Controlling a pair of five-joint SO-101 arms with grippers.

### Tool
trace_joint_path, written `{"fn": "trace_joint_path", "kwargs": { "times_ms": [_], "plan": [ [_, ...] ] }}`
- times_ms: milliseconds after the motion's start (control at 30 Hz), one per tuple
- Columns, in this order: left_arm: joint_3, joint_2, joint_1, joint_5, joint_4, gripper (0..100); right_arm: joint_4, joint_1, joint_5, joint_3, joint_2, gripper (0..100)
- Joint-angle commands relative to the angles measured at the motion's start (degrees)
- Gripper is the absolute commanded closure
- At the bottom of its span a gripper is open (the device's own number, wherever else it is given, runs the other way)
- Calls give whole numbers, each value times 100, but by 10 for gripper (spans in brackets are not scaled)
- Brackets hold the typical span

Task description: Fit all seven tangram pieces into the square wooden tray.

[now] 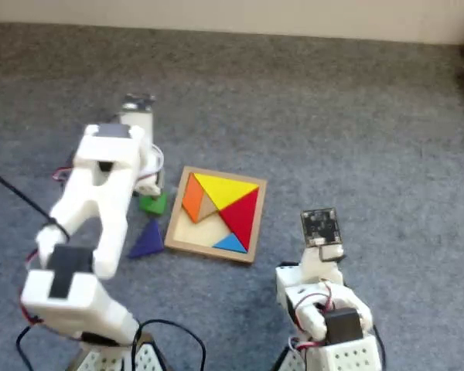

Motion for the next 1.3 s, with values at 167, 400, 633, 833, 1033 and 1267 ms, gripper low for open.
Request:
{"fn": "trace_joint_path", "kwargs": {
  "times_ms": [167,400,633,833,1033,1267],
  "plan": [
    [1156,-1446,866,-387,-730,897,22,-391,53,646,-101,988],
    [1253,-1701,-84,-334,-712,770,22,-409,53,646,-101,988],
    [1191,-945,-505,-387,-756,705,22,-409,53,646,-101,988],
    [312,303,-532,-615,-721,707,22,-409,53,646,-101,988],
    [-840,1323,-505,-589,-88,714,22,-418,53,646,-101,988],
    [-1622,2053,-347,-633,466,856,22,-418,53,646,-101,988]
  ]
}}
